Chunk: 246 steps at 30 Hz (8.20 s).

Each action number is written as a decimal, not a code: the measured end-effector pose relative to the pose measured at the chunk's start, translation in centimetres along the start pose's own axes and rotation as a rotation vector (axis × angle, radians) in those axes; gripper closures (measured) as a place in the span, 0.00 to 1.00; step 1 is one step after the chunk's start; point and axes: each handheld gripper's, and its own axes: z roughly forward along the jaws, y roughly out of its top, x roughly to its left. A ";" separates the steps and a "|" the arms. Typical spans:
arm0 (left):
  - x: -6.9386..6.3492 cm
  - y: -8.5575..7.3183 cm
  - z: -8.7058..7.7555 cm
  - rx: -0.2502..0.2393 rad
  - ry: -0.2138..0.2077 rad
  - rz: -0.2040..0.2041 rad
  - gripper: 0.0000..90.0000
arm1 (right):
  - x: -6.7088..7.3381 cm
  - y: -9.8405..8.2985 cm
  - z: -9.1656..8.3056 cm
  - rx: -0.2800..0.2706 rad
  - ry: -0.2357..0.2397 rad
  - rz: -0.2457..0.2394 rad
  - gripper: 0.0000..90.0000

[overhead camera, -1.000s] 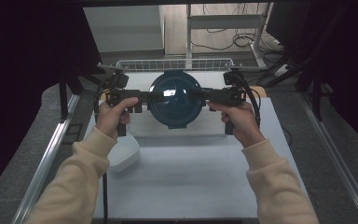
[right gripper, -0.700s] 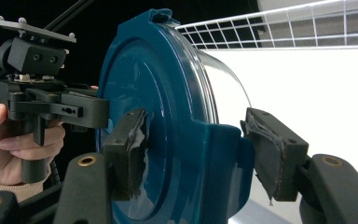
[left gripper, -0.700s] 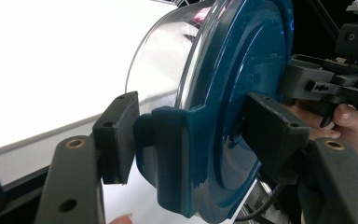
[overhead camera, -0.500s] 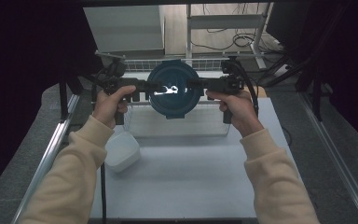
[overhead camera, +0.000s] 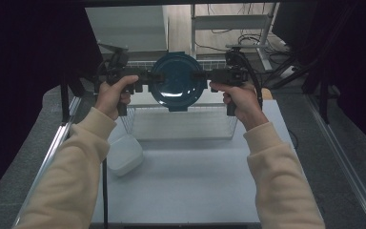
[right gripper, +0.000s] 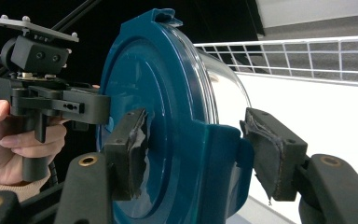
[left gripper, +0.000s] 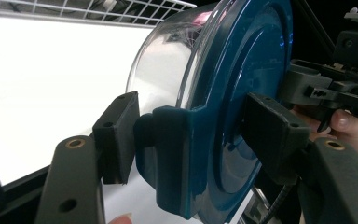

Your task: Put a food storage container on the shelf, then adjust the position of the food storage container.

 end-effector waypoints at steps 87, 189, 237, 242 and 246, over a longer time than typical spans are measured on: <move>2.2 -16.2 -0.7 -0.048 0.239 0.364 0.30 | -2.3 -13.3 -5.6 -0.003 -0.145 -0.187 0.23; 20.7 -15.5 -4.8 0.164 0.477 0.060 0.76 | -7.2 -24.4 -5.2 0.214 -0.296 -0.146 0.24; 13.5 -22.4 -1.2 0.414 0.298 0.146 1.00 | -6.2 -24.6 -4.6 0.199 -0.284 -0.142 0.24; 12.4 -22.6 -0.3 0.427 0.260 0.169 1.00 | -6.2 -24.8 -4.4 0.204 -0.283 -0.143 0.24; 11.4 -22.7 0.7 0.447 0.237 0.194 1.00 | -6.3 -24.7 -4.4 0.204 -0.283 -0.143 0.24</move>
